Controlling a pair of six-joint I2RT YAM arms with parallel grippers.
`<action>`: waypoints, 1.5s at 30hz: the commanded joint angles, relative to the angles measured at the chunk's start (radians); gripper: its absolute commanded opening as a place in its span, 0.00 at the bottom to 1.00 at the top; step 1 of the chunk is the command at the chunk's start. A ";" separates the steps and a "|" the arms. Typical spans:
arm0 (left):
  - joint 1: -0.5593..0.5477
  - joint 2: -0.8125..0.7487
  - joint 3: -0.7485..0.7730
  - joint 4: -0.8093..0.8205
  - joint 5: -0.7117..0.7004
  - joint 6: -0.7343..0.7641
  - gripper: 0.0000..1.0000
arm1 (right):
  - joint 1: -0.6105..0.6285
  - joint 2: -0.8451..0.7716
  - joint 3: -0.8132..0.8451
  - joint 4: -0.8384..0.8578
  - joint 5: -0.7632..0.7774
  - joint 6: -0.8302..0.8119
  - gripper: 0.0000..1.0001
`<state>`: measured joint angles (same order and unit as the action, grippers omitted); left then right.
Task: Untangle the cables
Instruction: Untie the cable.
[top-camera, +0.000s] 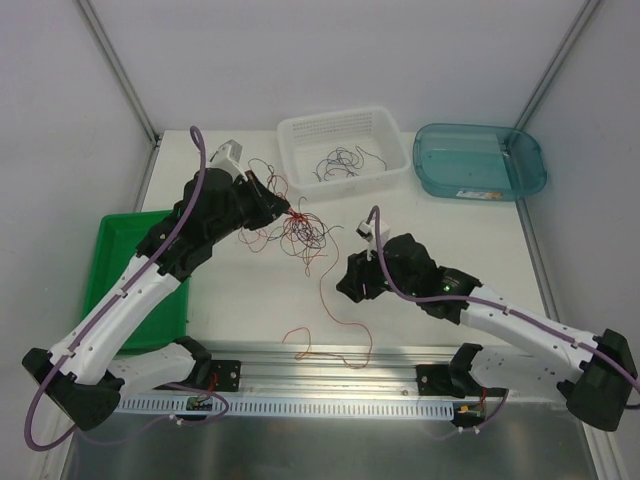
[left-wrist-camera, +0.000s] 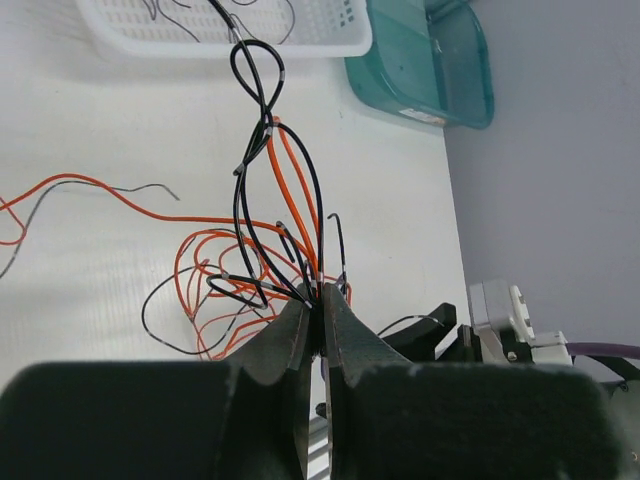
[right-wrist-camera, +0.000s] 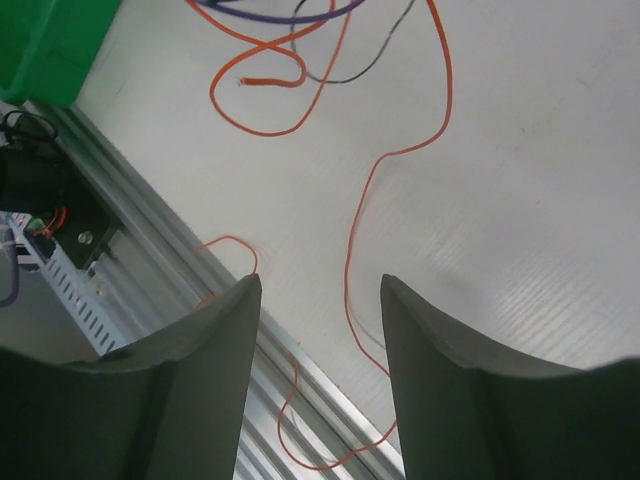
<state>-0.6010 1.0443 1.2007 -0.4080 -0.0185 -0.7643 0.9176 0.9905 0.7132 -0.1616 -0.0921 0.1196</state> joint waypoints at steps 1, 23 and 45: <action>0.003 -0.023 -0.016 0.020 -0.109 -0.049 0.00 | 0.016 0.106 0.101 -0.027 0.120 0.025 0.55; 0.001 -0.076 -0.098 0.020 -0.181 -0.265 0.00 | 0.250 0.384 0.120 0.557 0.509 -0.009 0.57; 0.036 -0.069 -0.200 0.020 -0.365 -0.198 0.05 | 0.256 0.188 0.101 0.164 0.540 -0.006 0.01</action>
<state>-0.5903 0.9684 1.0393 -0.4023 -0.2958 -1.0000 1.1694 1.3148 0.8082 0.1616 0.4641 0.1184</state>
